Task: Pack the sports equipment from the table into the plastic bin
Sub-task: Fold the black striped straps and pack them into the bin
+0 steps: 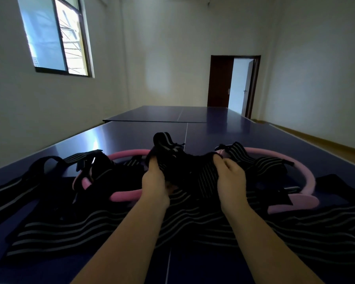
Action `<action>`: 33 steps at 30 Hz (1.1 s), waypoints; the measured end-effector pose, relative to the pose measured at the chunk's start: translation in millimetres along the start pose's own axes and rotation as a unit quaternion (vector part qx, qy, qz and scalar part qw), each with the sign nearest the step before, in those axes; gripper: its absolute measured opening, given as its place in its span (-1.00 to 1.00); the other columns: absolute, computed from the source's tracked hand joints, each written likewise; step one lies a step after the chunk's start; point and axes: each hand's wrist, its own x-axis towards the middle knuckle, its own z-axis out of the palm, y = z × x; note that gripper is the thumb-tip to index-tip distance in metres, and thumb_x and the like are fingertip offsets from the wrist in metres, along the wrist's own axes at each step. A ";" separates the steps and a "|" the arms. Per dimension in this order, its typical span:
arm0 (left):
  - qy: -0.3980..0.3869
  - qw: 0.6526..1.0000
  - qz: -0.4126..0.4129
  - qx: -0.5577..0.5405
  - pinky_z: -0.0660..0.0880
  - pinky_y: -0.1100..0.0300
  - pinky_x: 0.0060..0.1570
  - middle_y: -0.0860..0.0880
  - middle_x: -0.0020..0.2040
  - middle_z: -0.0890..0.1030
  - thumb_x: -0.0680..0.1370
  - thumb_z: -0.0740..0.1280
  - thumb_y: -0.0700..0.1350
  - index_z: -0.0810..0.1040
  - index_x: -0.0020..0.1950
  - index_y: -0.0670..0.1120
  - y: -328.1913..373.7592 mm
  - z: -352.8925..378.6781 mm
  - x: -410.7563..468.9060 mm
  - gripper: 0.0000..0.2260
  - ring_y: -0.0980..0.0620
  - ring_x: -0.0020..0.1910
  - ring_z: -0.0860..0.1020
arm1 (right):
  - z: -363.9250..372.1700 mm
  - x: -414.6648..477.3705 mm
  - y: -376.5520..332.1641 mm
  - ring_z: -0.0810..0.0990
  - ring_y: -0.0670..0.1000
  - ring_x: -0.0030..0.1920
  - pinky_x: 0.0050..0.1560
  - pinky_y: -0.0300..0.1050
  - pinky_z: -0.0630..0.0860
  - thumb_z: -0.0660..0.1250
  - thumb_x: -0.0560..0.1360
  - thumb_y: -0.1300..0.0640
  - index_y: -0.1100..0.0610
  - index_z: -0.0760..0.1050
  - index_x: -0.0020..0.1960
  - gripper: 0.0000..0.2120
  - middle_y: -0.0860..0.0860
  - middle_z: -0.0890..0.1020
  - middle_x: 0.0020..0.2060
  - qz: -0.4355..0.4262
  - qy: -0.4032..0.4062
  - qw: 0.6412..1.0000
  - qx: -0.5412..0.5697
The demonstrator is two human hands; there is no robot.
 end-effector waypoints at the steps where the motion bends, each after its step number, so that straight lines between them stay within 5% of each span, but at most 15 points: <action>1: -0.027 0.999 -0.009 -0.019 0.64 -0.09 -0.03 -0.14 0.05 0.70 0.54 0.34 0.23 0.61 0.12 -0.05 -7.5 -1.2 3.7 -0.62 -0.18 0.02 0.67 | 0.1 -2.0 5.0 0.47 0.04 -0.34 -0.28 -0.10 0.43 0.33 0.59 0.07 0.34 0.41 -0.26 -0.61 0.16 0.48 -0.37 0.018 -0.018 0.999 0.020; 6: -0.137 0.984 -0.034 -0.109 0.53 -0.18 0.18 -0.17 0.25 0.63 0.66 0.13 0.14 0.55 0.34 -0.05 -12.7 -20.2 18.2 -0.59 -0.20 0.24 0.59 | -4.1 -12.0 0.6 0.54 -0.02 -0.32 -0.28 -0.21 0.48 0.36 0.57 0.08 0.24 0.57 -0.24 -0.71 0.07 0.58 -0.37 -0.019 -0.121 0.993 0.000; 10: -0.130 0.981 -0.044 -0.139 0.52 -0.15 0.21 -0.22 0.25 0.62 0.61 0.20 0.00 0.61 0.23 -0.14 -1.4 -24.9 8.0 -0.67 -0.19 0.25 0.58 | -4.2 -25.9 -9.4 0.43 0.00 -0.52 -0.45 -0.23 0.41 0.28 0.55 -0.17 0.21 0.55 -0.41 -0.46 0.12 0.49 -0.54 -0.053 -0.213 0.975 -0.032; 13: -0.120 0.982 -0.083 -0.116 0.63 0.12 -0.34 -0.18 -0.21 0.69 0.64 0.14 -0.02 0.68 -0.19 -0.19 -5.9 -26.7 -5.1 -0.58 -0.06 -0.29 0.69 | -4.9 -25.7 -9.7 0.44 0.01 -0.51 -0.42 -0.22 0.42 0.32 0.51 -0.19 0.24 0.51 -0.38 -0.47 0.12 0.50 -0.51 -0.058 -0.195 0.979 -0.025; 15: -0.120 0.985 -0.093 -0.086 0.55 0.23 -0.49 -0.12 -0.40 0.64 0.65 0.14 -0.02 0.61 -0.18 -0.17 -6.6 -25.2 -13.3 -0.63 -0.01 -0.48 0.63 | -5.8 -20.7 -8.3 0.47 -0.01 -0.43 -0.34 -0.21 0.44 0.35 0.46 -0.13 0.17 0.51 -0.28 -0.64 0.01 0.53 -0.44 -0.069 -0.177 0.981 -0.048; 20: -0.106 0.989 -0.101 -0.019 0.57 0.17 -0.33 -0.18 -0.27 0.68 0.65 0.16 0.06 0.60 -0.05 -0.21 -5.5 -24.1 -17.8 -0.62 -0.08 -0.36 0.68 | -0.6 -22.6 4.3 0.59 -0.14 -0.20 -0.18 -0.30 0.50 0.45 0.28 -0.17 0.11 0.49 -0.08 -0.59 -0.09 0.60 -0.25 0.008 -0.289 0.952 -0.100; 26: -0.059 0.994 -0.088 0.000 0.34 0.16 -0.38 -0.09 -0.39 0.46 0.69 0.12 -0.04 0.39 -0.24 -0.12 0.9 -25.5 -18.1 -0.67 -0.01 -0.37 0.40 | -4.9 -25.7 2.2 0.69 0.15 0.06 0.12 -0.03 0.62 0.49 0.39 0.10 0.27 0.63 0.10 -0.65 0.15 0.72 0.01 0.112 -0.376 0.917 -0.076; 30: -0.098 0.991 -0.065 -0.061 0.52 0.13 -0.32 -0.11 -0.30 0.65 0.67 0.15 0.02 0.59 -0.20 -0.13 1.2 -24.8 -15.1 -0.63 -0.05 -0.40 0.64 | -2.5 -22.0 9.5 0.69 0.10 0.06 0.09 -0.11 0.62 0.35 0.54 0.29 0.20 0.63 0.11 -0.83 0.11 0.72 0.01 0.100 -0.340 0.931 -0.085; 33: -0.084 0.987 -0.056 -0.122 0.55 -0.02 0.06 -0.14 0.07 0.71 0.67 0.12 0.07 0.69 0.13 -0.12 6.9 -17.5 -17.0 -0.59 -0.10 0.02 0.69 | -2.4 -19.1 13.8 0.70 0.10 0.02 0.04 -0.07 0.62 0.30 0.58 0.28 0.12 0.64 0.09 -0.82 0.08 0.73 -0.03 0.082 -0.290 0.946 -0.122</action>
